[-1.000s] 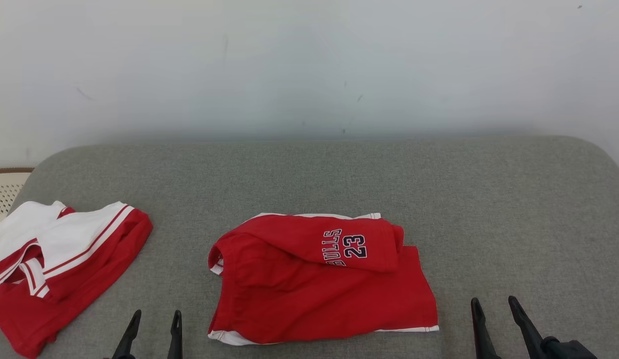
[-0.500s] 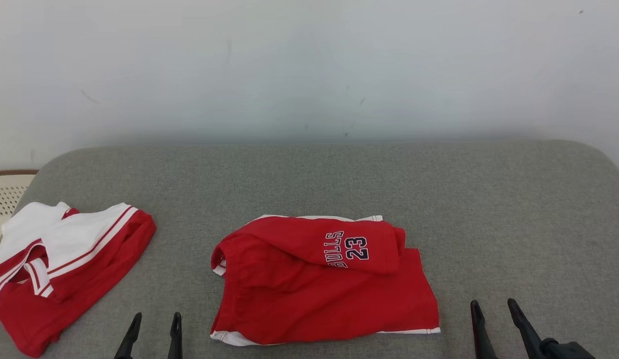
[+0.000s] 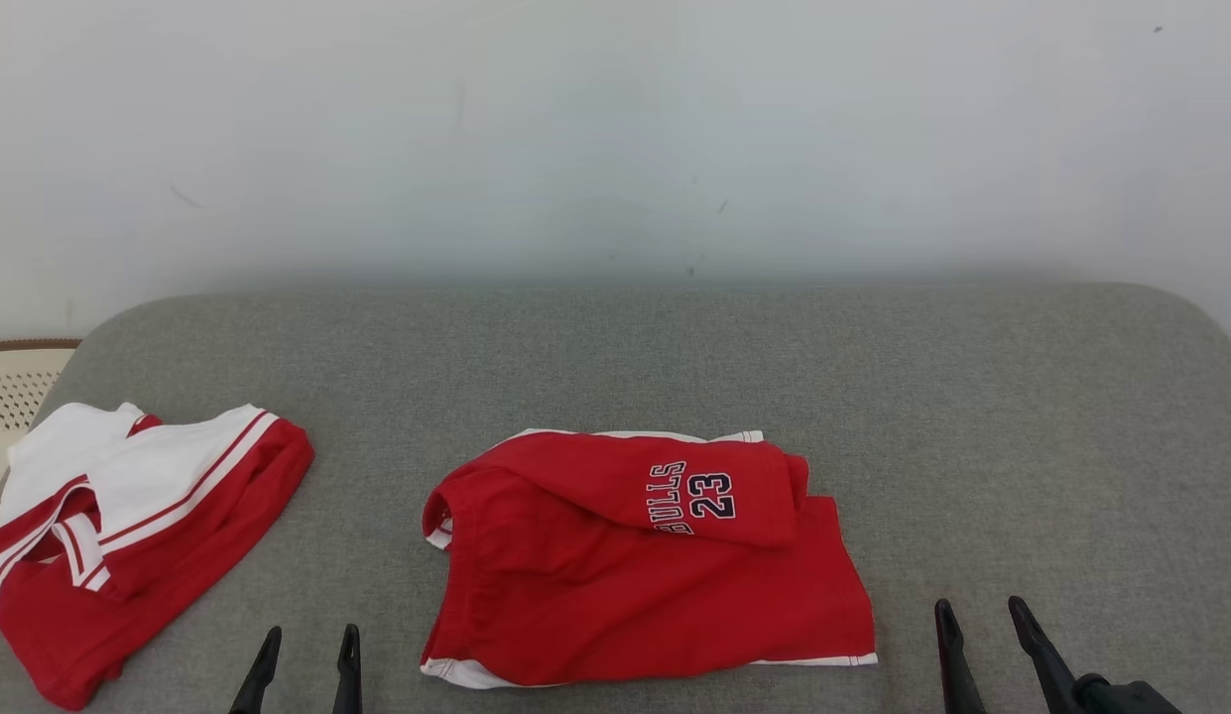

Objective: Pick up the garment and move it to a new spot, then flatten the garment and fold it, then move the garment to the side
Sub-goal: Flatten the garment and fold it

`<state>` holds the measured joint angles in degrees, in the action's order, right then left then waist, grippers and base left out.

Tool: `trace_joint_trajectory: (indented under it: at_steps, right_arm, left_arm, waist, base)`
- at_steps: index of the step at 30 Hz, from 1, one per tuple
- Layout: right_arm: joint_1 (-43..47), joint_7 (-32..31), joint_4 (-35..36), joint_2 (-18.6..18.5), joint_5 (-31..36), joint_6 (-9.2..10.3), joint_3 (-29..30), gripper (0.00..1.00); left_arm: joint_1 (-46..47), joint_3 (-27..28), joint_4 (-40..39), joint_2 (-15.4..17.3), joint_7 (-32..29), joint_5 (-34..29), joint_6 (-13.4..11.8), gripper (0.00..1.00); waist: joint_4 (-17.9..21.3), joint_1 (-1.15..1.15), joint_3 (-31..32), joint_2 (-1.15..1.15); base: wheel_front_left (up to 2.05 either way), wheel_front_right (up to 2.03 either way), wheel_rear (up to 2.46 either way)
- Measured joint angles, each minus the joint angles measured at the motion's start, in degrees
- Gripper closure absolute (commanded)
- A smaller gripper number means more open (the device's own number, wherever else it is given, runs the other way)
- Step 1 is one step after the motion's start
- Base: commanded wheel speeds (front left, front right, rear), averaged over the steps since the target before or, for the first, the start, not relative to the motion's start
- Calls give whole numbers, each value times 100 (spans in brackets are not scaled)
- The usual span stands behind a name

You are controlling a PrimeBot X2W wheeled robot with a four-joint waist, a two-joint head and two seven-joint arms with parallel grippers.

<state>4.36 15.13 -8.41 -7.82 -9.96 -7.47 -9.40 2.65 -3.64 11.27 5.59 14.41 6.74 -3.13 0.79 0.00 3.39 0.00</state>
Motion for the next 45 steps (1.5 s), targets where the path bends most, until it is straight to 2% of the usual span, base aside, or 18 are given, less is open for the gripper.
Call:
trace_joint_trajectory:
  at_steps: [12,19,27,34,45]
  right_arm:
    - [-2,0,-21,-4,-10,0,-2,0]
    - [-36,-103,-229,-20,-157,0,-166,0]
    - [-276,-188,-940,-194,-314,0,-545,0]
    - [-870,-223,-1834,-305,-427,0,-1112,0]
    - [-1505,-71,-2815,-320,-688,0,-1656,0]
  left_arm:
    - [0,-44,11,22,-8,94,-4,0]
    - [-3,-375,179,163,-126,111,374,0]
    - [318,-1023,920,180,-181,-43,805,0]
    - [818,-1330,1725,235,-71,-193,909,0]
    - [1290,-1633,2320,240,35,-336,959,0]
  waist:
    - [-11,0,11,0]
    - [-5,0,-12,0]
    - [-64,0,-114,0]
    - [1,0,-248,0]
    - [18,0,-396,0]
  base:
    - [0,0,0]
    - [0,0,0]
    - [0,0,0]
    - [0,0,0]
    - [0,0,0]
